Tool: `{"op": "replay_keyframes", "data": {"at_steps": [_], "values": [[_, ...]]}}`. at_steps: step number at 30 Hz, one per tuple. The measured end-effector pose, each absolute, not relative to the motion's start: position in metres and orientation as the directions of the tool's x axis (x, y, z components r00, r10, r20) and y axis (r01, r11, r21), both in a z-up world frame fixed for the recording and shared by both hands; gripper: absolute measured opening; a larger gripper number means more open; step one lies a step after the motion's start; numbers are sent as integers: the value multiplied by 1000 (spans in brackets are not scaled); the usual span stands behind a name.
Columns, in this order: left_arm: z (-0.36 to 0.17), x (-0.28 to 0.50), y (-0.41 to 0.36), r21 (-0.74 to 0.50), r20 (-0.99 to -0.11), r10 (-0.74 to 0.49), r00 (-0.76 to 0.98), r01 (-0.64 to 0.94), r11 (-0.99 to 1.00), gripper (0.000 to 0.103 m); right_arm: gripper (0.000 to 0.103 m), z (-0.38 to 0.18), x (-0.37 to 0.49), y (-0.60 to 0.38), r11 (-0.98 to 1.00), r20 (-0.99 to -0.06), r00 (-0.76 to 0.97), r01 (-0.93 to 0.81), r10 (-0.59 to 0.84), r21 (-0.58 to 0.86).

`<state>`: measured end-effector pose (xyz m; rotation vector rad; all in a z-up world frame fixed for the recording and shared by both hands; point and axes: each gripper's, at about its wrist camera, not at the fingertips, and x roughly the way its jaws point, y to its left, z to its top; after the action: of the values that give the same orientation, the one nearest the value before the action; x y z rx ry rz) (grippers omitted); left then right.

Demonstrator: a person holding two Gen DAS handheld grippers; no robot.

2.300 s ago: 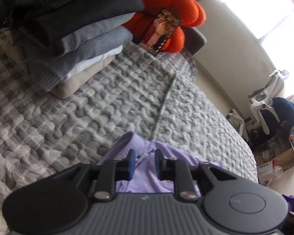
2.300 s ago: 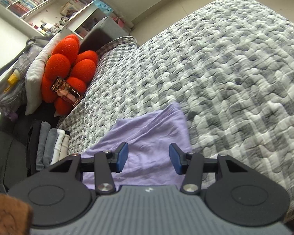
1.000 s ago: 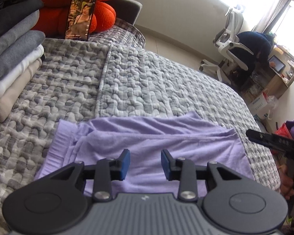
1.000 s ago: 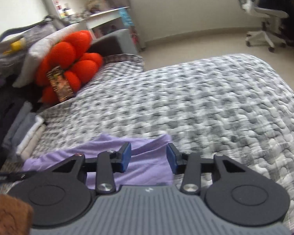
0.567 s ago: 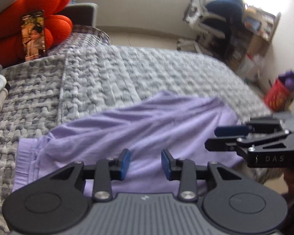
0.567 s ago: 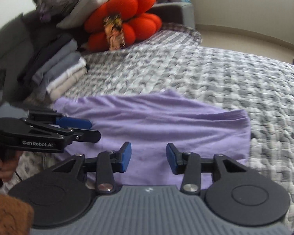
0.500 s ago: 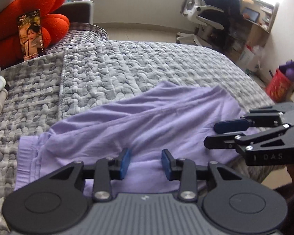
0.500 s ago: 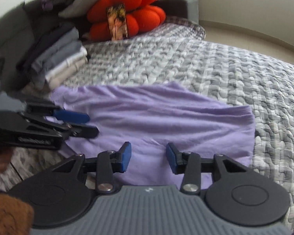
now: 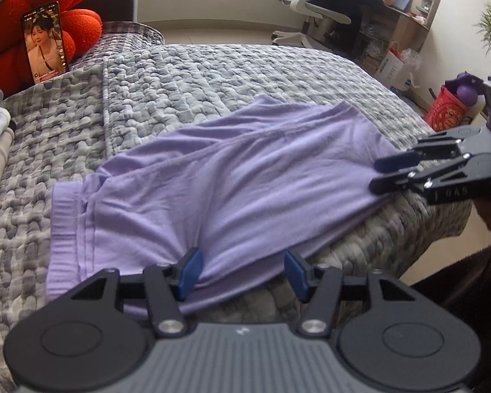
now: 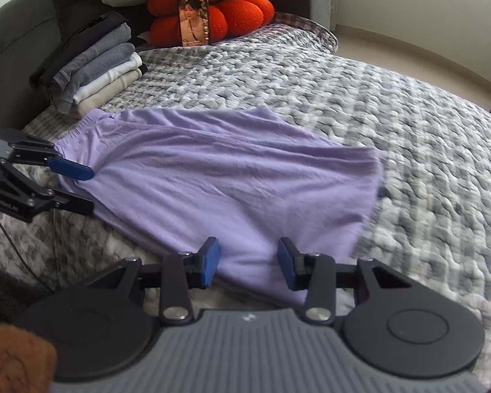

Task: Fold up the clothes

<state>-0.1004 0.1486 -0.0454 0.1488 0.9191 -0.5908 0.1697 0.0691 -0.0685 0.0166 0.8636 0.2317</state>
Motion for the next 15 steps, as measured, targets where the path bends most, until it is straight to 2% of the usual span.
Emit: {"op": "replay_keyframes", "data": {"at_steps": [3,11,15], "values": [[-40,-107,148,-95,-783,-398,479,539,837,57,44,-65,159,53,976,-754,622,-172,212,133],[-19,-121,119,-33,-722,-440,534,609,793,58,44,-54,146,4,936,-711,639,-42,294,349],[-14,-126,99,-18,-704,-478,525,660,751,58,44,-64,150,-15,892,-722,609,52,328,449]]}}
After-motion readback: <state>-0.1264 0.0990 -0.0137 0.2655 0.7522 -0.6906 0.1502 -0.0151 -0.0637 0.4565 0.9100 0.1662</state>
